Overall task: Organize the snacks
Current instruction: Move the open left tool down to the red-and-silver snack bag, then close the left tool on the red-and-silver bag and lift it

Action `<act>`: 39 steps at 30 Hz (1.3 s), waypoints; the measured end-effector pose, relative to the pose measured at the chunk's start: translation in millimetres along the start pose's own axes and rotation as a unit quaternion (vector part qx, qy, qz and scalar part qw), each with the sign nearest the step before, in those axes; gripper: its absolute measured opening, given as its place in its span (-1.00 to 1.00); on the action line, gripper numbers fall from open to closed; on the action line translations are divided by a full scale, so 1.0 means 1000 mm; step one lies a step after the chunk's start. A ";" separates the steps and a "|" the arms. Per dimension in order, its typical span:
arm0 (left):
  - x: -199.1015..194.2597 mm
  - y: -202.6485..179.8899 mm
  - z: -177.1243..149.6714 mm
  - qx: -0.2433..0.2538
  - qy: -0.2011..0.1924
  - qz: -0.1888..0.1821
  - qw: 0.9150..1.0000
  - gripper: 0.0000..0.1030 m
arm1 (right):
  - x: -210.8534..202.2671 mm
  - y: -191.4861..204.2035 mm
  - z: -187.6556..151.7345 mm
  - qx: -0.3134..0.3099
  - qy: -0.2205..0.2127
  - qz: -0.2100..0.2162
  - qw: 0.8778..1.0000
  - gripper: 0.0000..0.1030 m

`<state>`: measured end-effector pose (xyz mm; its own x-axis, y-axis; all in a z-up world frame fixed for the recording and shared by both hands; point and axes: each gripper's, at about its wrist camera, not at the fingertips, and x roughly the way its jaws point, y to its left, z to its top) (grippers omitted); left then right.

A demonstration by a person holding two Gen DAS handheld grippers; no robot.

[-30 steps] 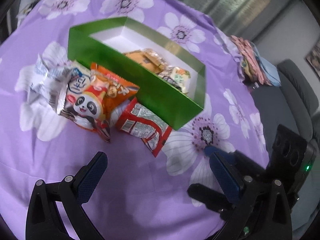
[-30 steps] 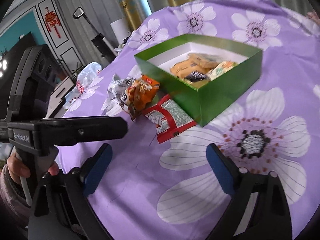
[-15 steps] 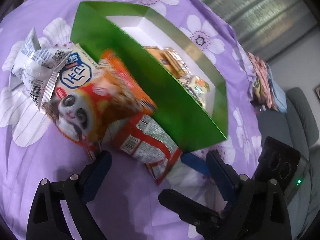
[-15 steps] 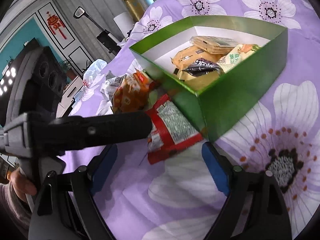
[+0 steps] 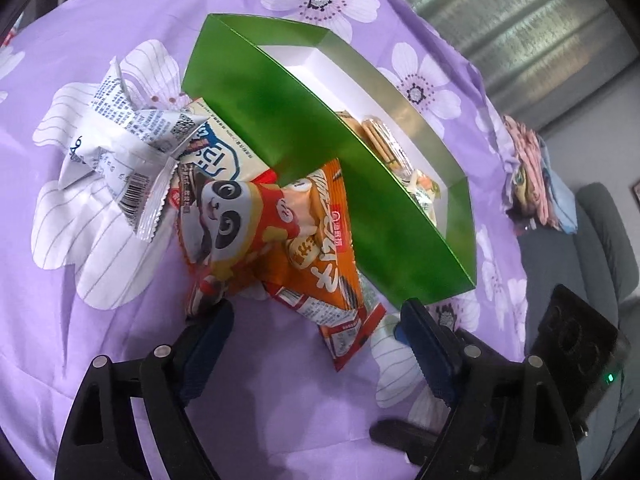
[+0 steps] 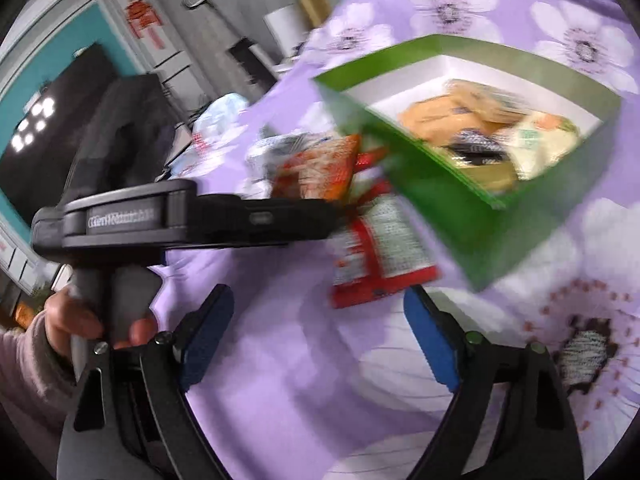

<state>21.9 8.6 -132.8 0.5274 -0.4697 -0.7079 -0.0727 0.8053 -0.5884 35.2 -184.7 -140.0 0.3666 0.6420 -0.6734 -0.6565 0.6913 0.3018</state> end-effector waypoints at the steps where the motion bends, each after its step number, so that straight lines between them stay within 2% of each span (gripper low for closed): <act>1: 0.001 -0.001 0.000 0.000 0.001 -0.004 1.000 0.67 | 0.001 -0.005 0.002 0.007 -0.003 -0.001 1.000 0.72; 8: 0.000 -0.004 0.002 -0.001 0.002 -0.011 1.000 0.67 | 0.018 -0.004 0.019 -0.009 -0.019 -0.028 0.999 0.74; 11: 0.000 -0.001 0.002 -0.002 0.011 -0.009 1.000 0.67 | 0.029 -0.008 0.022 0.000 -0.003 -0.010 1.000 0.89; 13: 0.001 0.002 0.002 -0.002 0.017 -0.011 1.000 0.67 | 0.030 -0.007 0.023 0.002 0.004 -0.011 1.000 0.89; 18: 0.000 0.000 0.000 0.006 0.018 -0.012 1.000 0.67 | 0.022 0.002 0.016 0.014 0.031 0.098 0.995 0.82; 19: -0.001 0.000 -0.001 0.009 0.017 -0.009 1.000 0.67 | 0.018 0.004 0.015 0.015 0.025 0.098 0.995 0.81; 22: -0.001 -0.001 -0.003 0.014 0.015 -0.003 1.000 0.66 | 0.016 0.001 0.015 0.011 0.018 0.041 0.999 0.85; 26: 0.000 -0.004 -0.010 0.030 0.012 0.011 0.999 0.63 | 0.032 0.003 0.014 -0.014 0.049 0.023 0.998 0.59; 27: 0.001 -0.005 -0.011 0.032 0.011 0.015 0.999 0.46 | 0.033 0.003 0.014 -0.021 0.049 0.018 0.998 0.57; 29: 0.004 -0.007 -0.013 0.037 0.013 0.032 0.999 0.10 | 0.035 0.005 0.016 -0.022 0.049 0.022 0.998 0.38; 33: 0.006 -0.005 -0.015 0.039 0.009 0.039 0.998 0.07 | 0.042 0.013 0.015 -0.045 0.056 0.002 0.997 0.14; 35: 0.007 -0.004 -0.016 0.040 0.008 0.045 0.998 -0.01 | 0.043 0.013 0.014 -0.041 0.056 -0.002 0.998 -0.13; 37: 0.007 -0.005 -0.018 0.044 0.010 0.045 0.998 -0.04 | 0.039 0.013 0.010 -0.037 0.055 -0.004 0.998 -0.25; 39: 0.005 -0.008 -0.022 0.055 0.010 0.049 0.997 -0.04 | 0.035 0.015 0.005 -0.036 0.051 -0.007 0.998 -0.27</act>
<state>6.1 -8.0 -140.6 0.5051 -0.3939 -0.7680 -0.0289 0.8816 -0.4711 41.4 -150.2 -155.6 0.3086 0.5931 -0.7436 -0.6997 0.6712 0.2450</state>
